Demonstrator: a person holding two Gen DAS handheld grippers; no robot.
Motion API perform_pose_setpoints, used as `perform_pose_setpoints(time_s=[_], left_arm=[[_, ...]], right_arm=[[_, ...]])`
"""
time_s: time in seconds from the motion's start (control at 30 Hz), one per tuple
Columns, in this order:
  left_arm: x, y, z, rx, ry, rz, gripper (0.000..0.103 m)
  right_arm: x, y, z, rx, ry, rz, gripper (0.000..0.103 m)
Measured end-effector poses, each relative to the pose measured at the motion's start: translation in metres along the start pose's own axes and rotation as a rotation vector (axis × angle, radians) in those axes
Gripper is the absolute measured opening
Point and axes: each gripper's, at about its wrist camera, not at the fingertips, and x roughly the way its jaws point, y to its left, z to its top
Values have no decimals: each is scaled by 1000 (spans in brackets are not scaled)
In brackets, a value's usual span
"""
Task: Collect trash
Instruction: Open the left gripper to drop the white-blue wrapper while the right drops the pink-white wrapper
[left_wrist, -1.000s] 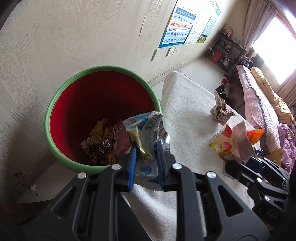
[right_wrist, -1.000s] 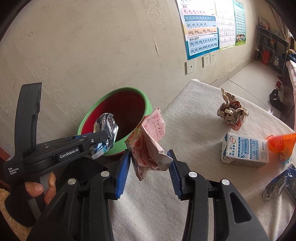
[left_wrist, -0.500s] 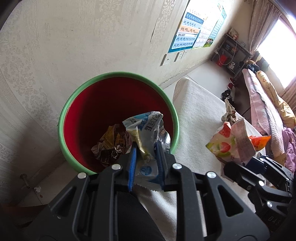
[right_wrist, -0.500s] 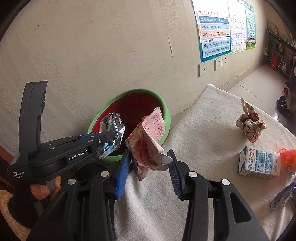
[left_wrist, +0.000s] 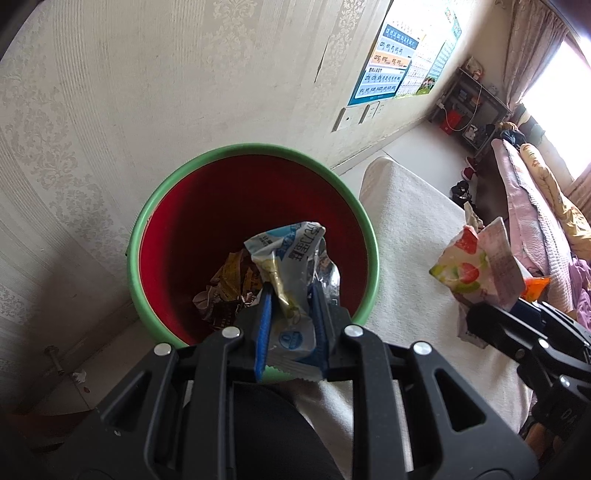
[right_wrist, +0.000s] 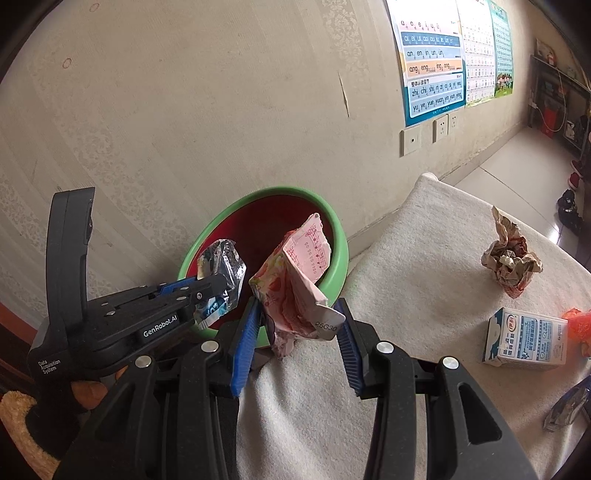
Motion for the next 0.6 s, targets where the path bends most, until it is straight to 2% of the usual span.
perform_pose_setpoints(time_s=[0.4,0.43,0.47,0.5,0.57,0.6], left_arm=[[7,22,15,-49,-16,41,20],[7,24,16,-57,-21,54,21],[6,27,17,-68,-25,66,29],[6,30,17,-79,-28,77,40],[5,34,15,-93,-33,87,48],[4,35,14,-94,-32,90,49]], right_arm=[[27,23,25,-16,29,30,42],[28,25,27,-15,32,34,42],[30,26,28,-15,36,41,43],[30,27,29,-17,36,46,53],[27,26,28,-21,18,39,64],[24,25,26,-20,14,34,65]])
